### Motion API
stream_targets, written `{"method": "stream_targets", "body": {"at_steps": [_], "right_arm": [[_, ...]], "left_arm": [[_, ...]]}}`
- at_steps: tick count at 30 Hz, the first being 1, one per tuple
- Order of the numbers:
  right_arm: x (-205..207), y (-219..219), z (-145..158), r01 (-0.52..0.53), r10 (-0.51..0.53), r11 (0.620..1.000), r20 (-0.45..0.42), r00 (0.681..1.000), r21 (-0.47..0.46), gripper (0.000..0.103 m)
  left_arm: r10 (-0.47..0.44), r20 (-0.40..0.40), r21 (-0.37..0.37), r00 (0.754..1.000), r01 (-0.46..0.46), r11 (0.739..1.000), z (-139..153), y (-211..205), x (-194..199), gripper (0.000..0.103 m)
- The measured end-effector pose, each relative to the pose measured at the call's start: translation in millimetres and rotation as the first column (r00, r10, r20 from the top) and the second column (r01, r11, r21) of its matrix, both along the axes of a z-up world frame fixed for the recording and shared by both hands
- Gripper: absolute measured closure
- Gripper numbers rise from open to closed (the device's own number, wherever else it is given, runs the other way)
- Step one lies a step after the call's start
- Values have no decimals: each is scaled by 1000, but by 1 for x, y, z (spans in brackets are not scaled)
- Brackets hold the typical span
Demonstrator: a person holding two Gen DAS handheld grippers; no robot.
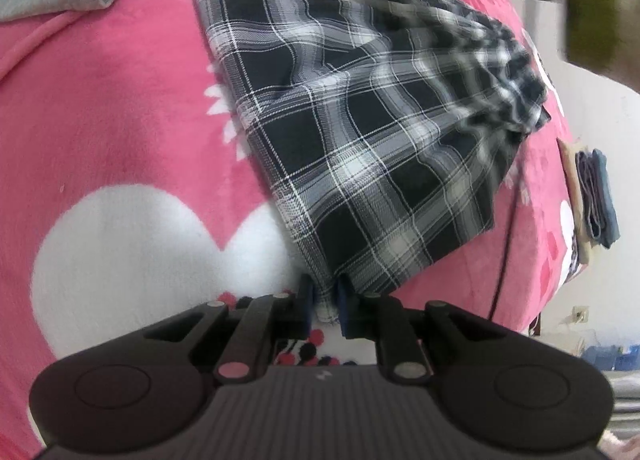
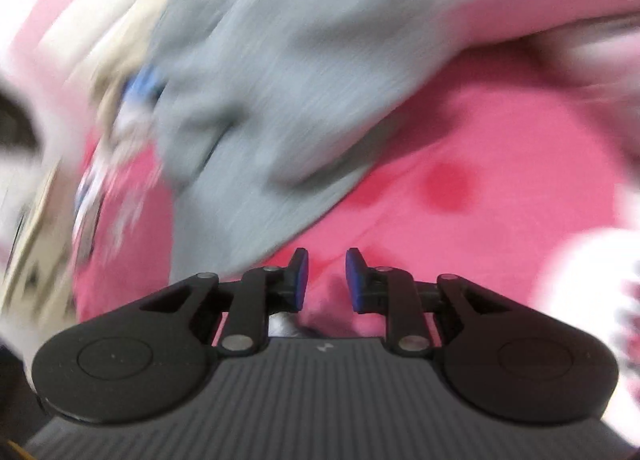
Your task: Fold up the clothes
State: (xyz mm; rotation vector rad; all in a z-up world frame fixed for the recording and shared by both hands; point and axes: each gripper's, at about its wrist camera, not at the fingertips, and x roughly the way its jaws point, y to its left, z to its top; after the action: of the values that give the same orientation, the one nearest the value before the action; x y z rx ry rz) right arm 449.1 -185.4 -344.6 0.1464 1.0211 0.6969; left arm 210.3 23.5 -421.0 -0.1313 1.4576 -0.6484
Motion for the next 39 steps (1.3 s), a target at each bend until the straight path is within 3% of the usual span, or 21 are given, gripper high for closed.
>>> {"method": "stream_targets", "body": {"at_steps": [3,6,10,12,14,16,18,21,24,27,29,33,39], "right_arm": [[-34,-41,35,117,-112,989,48,992,-96,83],[-85,-56,47,70,-66,979,29,997,-189,83],[-130,-66,8,-61,40,963,-84,996,-262,85],[-128,-76,-23,-56,31,939,-77,997,-341,91],[-113,-104,-31,76,-97,966,-77,992,-245,102],[-102,-133,-25,227,-236,965,-64,970,-129,98],[-109,-154,-2,298,-299,951,-4,954,-78,96],[-129,-182,26,321,-316,936,58,947,-147,96],[-151,-195,37,255,-228,916,122,966,-311,95],[-160,-206,20,176,-136,890,122,983,-420,96],[-151,-217,-8,186,-142,854,125,982,-486,97],[-138,-242,-32,246,-231,865,88,969,-437,99],[-170,-259,6,309,-256,837,177,950,-451,97]], "left_arm": [[1,-10,7,1000,-1,1000,-1,-1,1,88],[3,-20,12,1000,-3,1000,-2,-1,2,88],[27,-24,30,999,-26,999,-1,-4,0,87],[18,-5,54,1000,-18,998,1,-10,-2,87],[0,17,82,1000,-1,997,5,-17,-4,86],[-14,33,112,999,10,994,9,-23,-6,86],[-9,45,134,999,2,991,14,-25,-6,82],[14,88,166,996,-29,986,26,-27,-6,74],[62,142,180,988,-88,980,37,-27,-5,70],[116,136,196,984,-142,970,31,-31,-3,70],[138,131,213,982,-163,963,24,-36,-2,69],[194,128,208,973,-218,954,19,-36,-1,66],[265,142,197,954,-290,937,27,-34,1,65]]}}
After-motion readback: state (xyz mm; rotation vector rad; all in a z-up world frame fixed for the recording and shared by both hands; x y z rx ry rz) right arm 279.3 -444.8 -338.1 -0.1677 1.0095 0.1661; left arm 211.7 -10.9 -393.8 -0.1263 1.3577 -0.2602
